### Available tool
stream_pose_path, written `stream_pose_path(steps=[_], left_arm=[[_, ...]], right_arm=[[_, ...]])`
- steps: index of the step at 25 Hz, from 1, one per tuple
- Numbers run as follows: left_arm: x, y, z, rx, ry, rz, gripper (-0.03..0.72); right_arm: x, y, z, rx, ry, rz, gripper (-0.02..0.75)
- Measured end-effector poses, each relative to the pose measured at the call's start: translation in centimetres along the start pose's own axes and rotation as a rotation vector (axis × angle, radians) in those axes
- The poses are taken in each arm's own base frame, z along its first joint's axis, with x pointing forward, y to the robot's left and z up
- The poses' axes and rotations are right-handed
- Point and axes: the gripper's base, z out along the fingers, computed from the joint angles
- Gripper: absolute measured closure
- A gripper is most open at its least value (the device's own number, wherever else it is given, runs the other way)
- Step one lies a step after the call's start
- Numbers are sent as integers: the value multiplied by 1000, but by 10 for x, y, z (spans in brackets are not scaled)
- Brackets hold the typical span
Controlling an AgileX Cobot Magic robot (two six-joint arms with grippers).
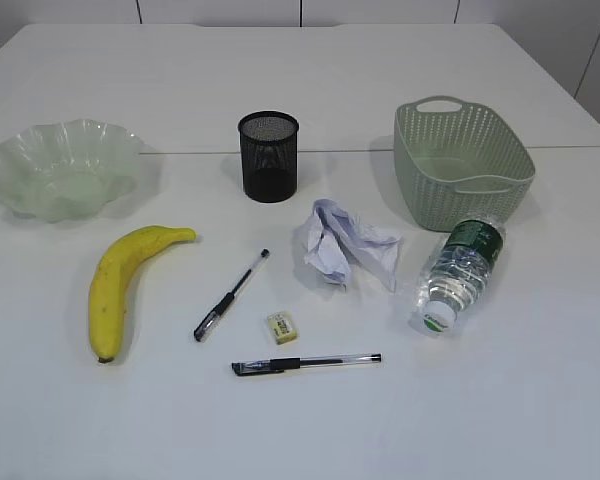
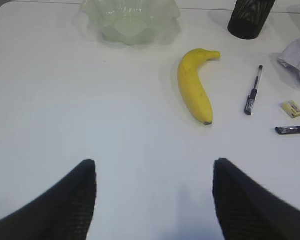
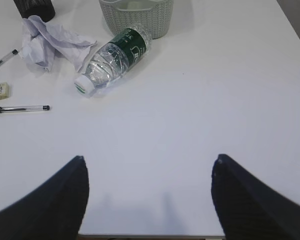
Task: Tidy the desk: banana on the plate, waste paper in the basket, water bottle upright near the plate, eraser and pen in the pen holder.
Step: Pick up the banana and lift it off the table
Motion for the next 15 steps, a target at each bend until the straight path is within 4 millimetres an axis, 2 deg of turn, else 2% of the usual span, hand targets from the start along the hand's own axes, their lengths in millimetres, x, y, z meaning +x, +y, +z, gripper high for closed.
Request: stream_pose_path(steps=[15], left_arm=[[0, -1, 0, 8, 0, -4, 171]], right_arm=[[0, 0, 0, 0, 0, 0, 170]])
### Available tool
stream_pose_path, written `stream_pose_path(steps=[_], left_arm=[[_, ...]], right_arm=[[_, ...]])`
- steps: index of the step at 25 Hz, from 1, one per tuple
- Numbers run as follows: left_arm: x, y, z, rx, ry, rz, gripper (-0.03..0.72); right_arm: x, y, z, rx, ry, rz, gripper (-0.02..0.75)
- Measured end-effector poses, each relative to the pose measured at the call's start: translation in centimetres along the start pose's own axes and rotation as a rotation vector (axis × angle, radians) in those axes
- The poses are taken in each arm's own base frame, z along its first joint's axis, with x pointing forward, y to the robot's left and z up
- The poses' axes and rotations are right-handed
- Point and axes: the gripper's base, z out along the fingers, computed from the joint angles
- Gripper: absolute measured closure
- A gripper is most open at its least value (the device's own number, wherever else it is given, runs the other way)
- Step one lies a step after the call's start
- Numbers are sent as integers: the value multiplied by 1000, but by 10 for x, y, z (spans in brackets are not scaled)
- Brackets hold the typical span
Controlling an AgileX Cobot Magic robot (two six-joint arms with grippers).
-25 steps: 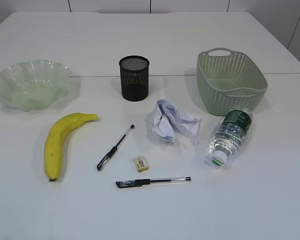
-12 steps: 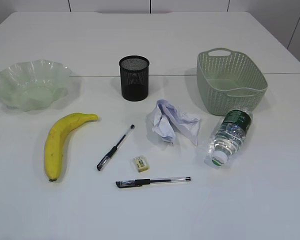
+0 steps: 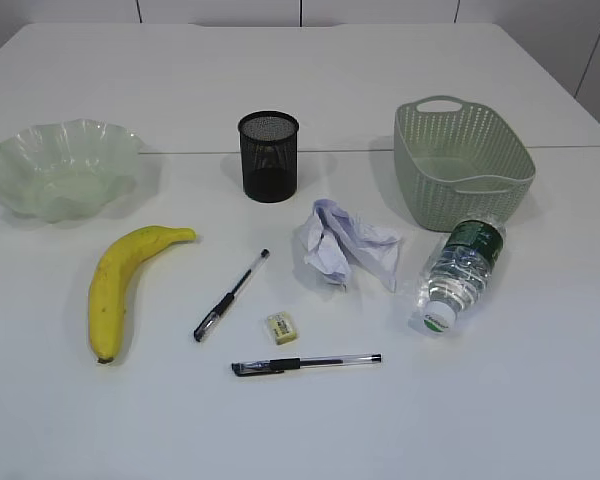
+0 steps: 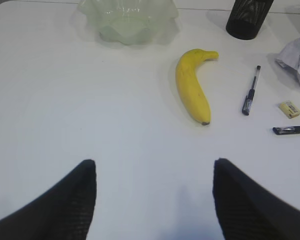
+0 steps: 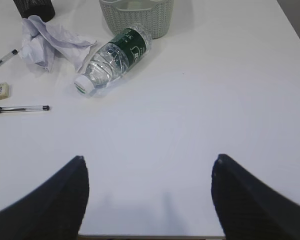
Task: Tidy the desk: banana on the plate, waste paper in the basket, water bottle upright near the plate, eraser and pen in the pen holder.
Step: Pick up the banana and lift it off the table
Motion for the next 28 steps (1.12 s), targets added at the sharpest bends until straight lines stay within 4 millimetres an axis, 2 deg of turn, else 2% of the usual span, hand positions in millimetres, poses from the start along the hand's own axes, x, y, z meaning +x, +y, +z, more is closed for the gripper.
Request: stream_pose_path(steps=[5, 10, 13, 18, 21, 24, 28], left_arm=[[0, 0, 0, 5, 0, -3, 185], [-6, -7, 1, 76, -24, -41, 212], [-20, -10, 6, 94, -14, -59, 240], [-58, -11, 22, 88, -7, 65, 241], [-85, -12, 37, 86, -3, 67, 201], [-112, -12, 61, 77, 40, 55, 176], [-141, -11, 108, 83, 162, 15, 171]], right_arm=[[-3, 0, -2, 0, -23, 0, 169], [-32, 1, -3, -2, -148, 0, 170], [-42, 1, 8, 0, -86, 3, 170], [-51, 2, 27, -14, 12, 18, 169], [-54, 3, 34, -26, 36, 31, 169], [-56, 5, 38, -46, 50, 49, 170], [-57, 5, 39, -51, 50, 53, 170]])
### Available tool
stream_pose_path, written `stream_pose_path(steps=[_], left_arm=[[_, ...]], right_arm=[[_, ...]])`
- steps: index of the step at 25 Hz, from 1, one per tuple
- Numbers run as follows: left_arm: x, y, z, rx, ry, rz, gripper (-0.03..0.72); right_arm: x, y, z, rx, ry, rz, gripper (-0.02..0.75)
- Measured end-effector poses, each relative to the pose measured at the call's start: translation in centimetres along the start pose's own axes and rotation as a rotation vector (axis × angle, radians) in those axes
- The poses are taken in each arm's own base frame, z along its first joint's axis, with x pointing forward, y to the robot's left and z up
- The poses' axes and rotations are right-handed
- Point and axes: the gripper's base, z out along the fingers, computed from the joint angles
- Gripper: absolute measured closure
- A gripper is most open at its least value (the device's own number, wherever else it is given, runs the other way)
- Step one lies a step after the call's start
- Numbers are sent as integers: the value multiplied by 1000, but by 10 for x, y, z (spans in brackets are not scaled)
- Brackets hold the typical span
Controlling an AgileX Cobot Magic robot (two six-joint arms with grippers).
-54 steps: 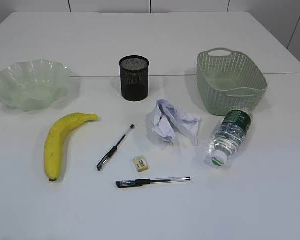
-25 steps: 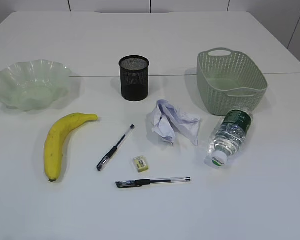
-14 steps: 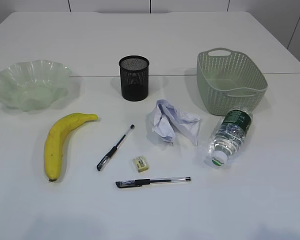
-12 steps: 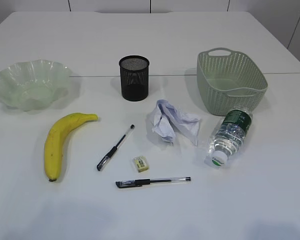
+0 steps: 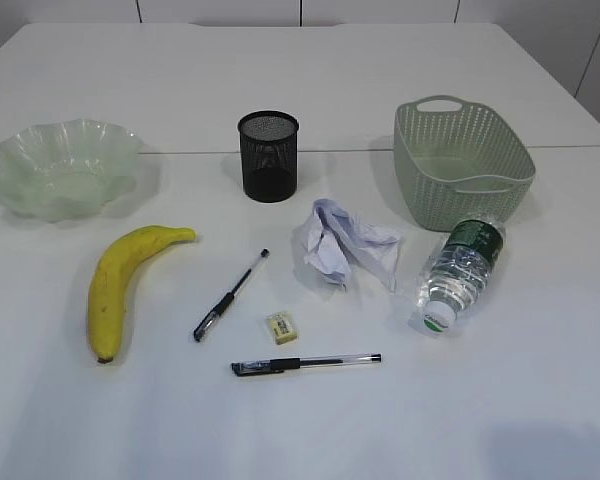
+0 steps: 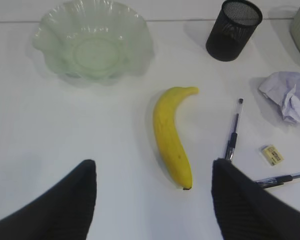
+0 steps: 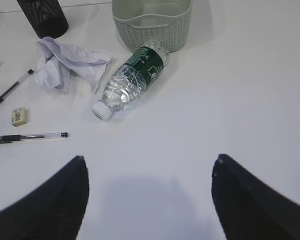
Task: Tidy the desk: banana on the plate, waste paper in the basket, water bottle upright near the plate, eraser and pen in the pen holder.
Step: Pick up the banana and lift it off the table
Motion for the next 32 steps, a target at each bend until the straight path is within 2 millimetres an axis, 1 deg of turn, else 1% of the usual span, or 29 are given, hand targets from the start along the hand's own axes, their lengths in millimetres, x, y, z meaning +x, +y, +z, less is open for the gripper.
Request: stream_pose_path(steps=[2, 5, 8, 10, 14, 18, 21, 24, 28, 32], left_arm=[[-14, 2, 23, 12, 62, -27, 171], [-32, 2, 48, 31, 112, -41, 170], [-44, -7, 67, 66, 123, 0, 169], [-46, -17, 80, 96, 130, 34, 169], [-38, -33, 110, 139, 203, 73, 156], [-29, -42, 143, 151, 261, 91, 151], [-19, -43, 170, 144, 320, 90, 149], [-5, -40, 196, 128, 401, 83, 149], [11, -36, 223, 106, 469, 75, 149], [24, -31, 245, 66, 517, 49, 149]], right_arm=[[0, 0, 0, -1, 0, 1, 169], [0, 0, 0, -2, 0, 1, 169], [0, 0, 0, -2, 0, 2, 169], [0, 1, 0, -9, 0, 7, 170], [0, 2, 0, -24, 0, 19, 170], [0, 3, 0, -30, 1, 24, 169], [0, 3, 0, -35, 1, 27, 169], [0, 4, 0, -39, 4, 31, 169], [1, 4, 0, -41, 8, 32, 169], [1, 5, 0, -60, 14, 47, 169]])
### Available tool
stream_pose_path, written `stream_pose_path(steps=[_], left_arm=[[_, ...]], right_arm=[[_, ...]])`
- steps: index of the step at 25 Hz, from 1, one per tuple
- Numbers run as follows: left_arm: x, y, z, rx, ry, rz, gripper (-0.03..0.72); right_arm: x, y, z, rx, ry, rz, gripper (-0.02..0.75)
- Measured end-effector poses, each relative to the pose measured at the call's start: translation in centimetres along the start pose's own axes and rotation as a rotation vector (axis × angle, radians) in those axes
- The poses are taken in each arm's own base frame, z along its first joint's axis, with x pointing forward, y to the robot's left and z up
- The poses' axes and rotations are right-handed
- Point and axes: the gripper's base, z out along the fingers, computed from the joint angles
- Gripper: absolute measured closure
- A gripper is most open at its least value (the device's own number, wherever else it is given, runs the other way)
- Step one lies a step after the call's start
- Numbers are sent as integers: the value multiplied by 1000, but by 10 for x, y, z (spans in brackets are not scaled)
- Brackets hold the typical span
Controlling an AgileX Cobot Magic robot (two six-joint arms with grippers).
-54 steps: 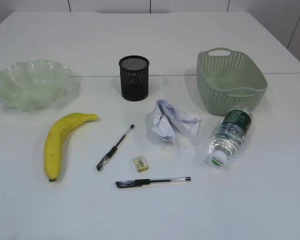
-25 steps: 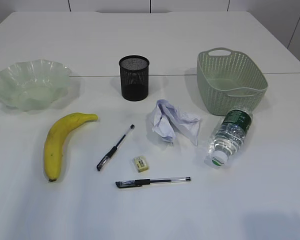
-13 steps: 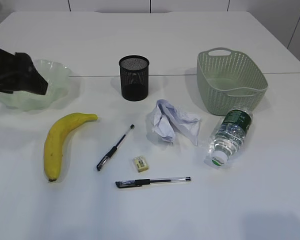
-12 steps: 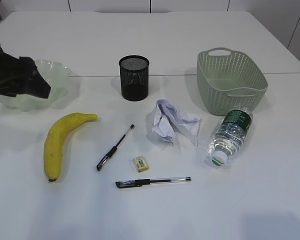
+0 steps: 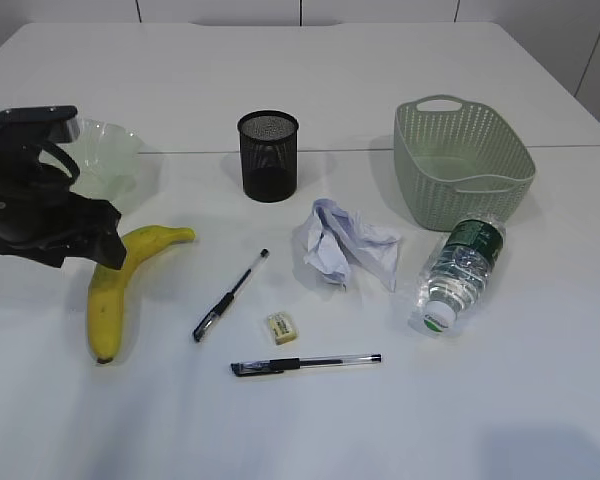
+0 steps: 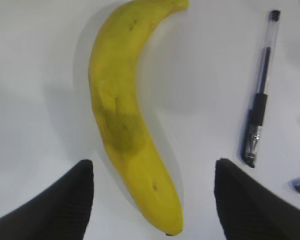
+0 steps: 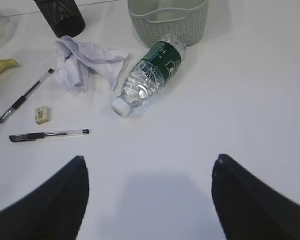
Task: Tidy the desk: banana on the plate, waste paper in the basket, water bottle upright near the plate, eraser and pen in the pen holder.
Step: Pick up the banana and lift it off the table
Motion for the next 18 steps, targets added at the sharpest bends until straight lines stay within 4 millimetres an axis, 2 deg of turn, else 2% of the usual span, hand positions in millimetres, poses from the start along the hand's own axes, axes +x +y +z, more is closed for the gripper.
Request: stream_pose_path(steps=[5, 12, 18], left_arm=[[-4, 5, 28, -25, 53, -20, 188], [-29, 7, 46, -52, 77, -9, 208], [-39, 10, 64, -73, 142, -15, 209]], right_arm=[[0, 2, 0, -16, 2, 13, 170], [2, 2, 0, -18, 25, 14, 169], [4, 2, 0, -18, 47, 14, 169]])
